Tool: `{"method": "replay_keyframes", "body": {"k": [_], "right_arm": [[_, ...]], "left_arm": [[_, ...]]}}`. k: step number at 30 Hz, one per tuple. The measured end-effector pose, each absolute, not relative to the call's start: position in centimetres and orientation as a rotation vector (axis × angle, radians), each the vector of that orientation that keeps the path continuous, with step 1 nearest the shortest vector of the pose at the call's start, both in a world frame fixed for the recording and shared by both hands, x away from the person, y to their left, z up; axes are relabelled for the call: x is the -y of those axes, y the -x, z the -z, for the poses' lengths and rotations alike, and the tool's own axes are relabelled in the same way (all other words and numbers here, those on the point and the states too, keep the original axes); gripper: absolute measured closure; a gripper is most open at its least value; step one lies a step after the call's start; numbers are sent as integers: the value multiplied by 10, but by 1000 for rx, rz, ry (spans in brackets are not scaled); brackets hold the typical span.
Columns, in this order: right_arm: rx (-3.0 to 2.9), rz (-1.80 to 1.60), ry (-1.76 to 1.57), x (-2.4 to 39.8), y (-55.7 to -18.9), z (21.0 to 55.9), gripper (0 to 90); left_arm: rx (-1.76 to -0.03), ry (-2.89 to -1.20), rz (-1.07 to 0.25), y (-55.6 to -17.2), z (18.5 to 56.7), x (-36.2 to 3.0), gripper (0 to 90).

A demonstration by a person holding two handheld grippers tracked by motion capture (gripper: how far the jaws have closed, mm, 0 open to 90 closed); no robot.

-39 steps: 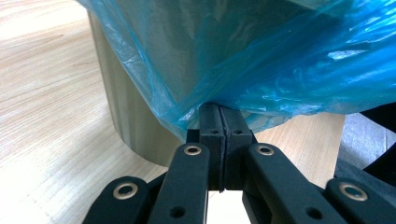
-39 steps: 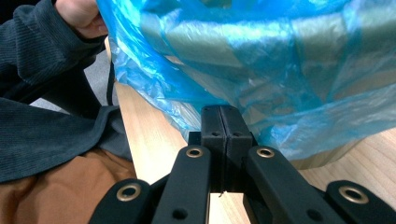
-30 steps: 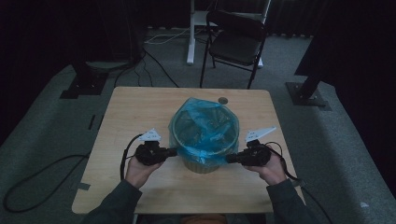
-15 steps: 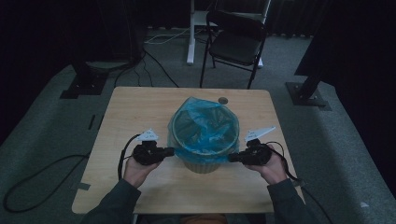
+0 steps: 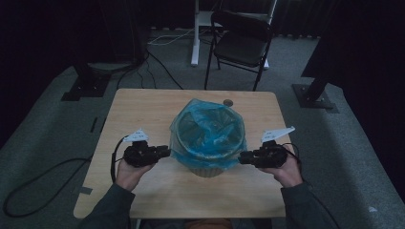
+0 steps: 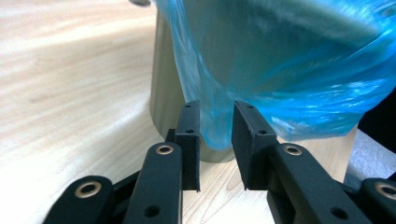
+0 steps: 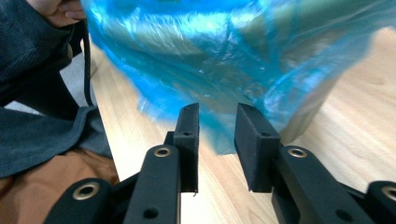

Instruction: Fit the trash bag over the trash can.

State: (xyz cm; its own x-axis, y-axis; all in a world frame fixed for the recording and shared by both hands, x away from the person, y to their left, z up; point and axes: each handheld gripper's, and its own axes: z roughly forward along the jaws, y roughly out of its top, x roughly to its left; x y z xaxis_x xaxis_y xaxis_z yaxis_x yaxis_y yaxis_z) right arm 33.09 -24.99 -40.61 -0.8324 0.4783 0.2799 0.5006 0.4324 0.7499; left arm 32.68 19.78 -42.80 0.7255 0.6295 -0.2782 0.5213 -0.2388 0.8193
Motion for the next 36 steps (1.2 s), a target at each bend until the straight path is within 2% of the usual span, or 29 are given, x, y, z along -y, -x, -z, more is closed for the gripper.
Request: {"method": "replay_keyframes", "body": {"k": [6, 13, 25, 36], "right_arm": [[2592, 1519, 926, 266, -332, 389, 675], [2625, 1591, 1013, 266, -347, 376, 672], [2623, 1679, 1147, 256, -378, 374, 696], [2639, 1666, 1200, 246, -403, 374, 701]], "left_arm": [[-887, -1868, -174, -330, 414, -205, 688], [-869, -1849, -219, -344, 399, -198, 679], [-869, -1827, -259, -384, 379, -175, 657], [-885, -1868, -296, -418, 377, -149, 623]]}}
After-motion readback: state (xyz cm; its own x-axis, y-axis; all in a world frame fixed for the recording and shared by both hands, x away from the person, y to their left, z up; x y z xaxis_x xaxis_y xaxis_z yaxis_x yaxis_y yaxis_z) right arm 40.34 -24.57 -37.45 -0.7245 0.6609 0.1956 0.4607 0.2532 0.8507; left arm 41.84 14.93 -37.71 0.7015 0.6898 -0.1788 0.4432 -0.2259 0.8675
